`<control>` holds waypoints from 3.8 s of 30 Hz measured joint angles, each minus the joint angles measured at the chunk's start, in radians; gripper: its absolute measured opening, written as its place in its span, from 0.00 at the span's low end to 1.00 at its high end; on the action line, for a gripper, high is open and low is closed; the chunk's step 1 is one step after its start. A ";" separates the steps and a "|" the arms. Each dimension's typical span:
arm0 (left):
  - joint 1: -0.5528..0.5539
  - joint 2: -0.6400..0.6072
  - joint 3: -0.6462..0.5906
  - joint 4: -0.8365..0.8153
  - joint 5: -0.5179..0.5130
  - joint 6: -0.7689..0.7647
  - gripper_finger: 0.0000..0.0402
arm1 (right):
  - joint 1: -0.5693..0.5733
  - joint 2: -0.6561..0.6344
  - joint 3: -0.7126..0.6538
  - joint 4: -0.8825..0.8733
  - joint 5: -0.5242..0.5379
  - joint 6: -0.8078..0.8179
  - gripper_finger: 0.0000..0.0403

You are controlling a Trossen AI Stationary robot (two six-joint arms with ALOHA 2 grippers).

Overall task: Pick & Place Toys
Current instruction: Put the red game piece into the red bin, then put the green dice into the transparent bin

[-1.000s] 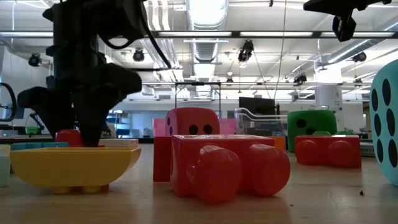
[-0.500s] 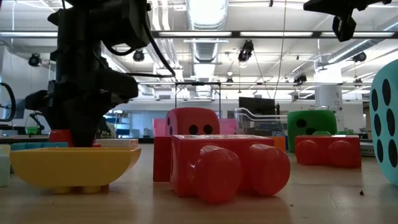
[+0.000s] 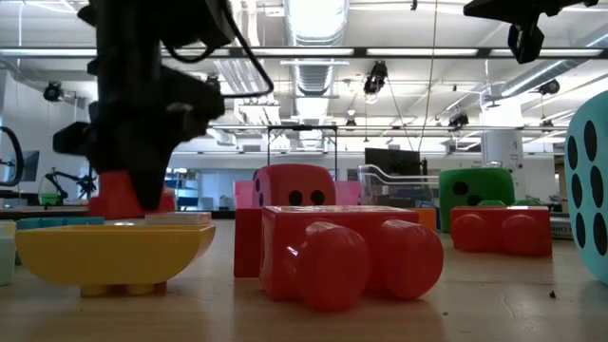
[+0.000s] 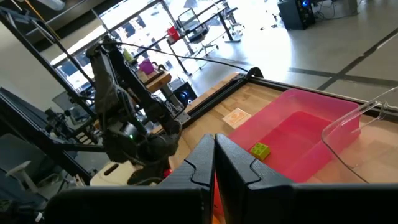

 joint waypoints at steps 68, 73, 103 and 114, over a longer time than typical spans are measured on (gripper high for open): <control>0.697 0.456 0.683 -0.175 -0.005 1.065 0.33 | 0.000 -0.001 0.000 0.006 0.000 0.005 0.02; 0.698 0.476 0.683 -0.168 0.003 1.068 0.33 | 0.000 -0.001 0.000 0.006 0.000 0.005 0.02; 0.698 0.482 0.651 -0.161 -0.018 1.061 0.62 | 0.000 -0.001 0.000 0.006 0.000 0.004 0.02; 0.700 0.462 0.653 -0.164 -0.019 1.031 0.67 | 0.000 -0.001 0.000 0.006 0.000 0.004 0.02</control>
